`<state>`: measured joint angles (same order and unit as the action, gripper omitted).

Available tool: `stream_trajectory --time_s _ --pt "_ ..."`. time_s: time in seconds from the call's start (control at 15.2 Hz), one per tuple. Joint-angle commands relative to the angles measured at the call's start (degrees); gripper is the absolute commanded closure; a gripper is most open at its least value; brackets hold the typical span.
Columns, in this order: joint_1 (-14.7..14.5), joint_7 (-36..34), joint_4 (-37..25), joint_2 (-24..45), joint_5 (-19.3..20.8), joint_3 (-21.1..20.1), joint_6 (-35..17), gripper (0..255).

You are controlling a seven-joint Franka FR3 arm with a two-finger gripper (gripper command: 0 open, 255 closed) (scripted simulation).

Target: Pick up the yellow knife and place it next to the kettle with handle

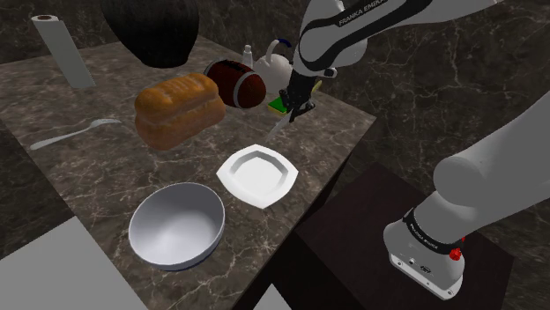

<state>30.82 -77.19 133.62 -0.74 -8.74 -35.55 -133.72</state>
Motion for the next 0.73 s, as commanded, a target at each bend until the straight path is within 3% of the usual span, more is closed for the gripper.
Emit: stream_trajectory --time_s 0.0,0.2,0.26,0.59,0.66 --pt "0.0 0.0 0.0 0.1 0.0 0.0 -0.1 255" --pt "0.0 0.0 0.0 0.1 0.0 0.0 -0.1 255" --pt "0.0 0.0 0.0 0.1 0.0 0.0 -0.1 0" --pt "0.0 0.0 0.0 0.1 0.0 0.0 -0.1 0" --pt "0.1 0.6 -0.7 -1.4 -0.9 0.2 2.0 0"
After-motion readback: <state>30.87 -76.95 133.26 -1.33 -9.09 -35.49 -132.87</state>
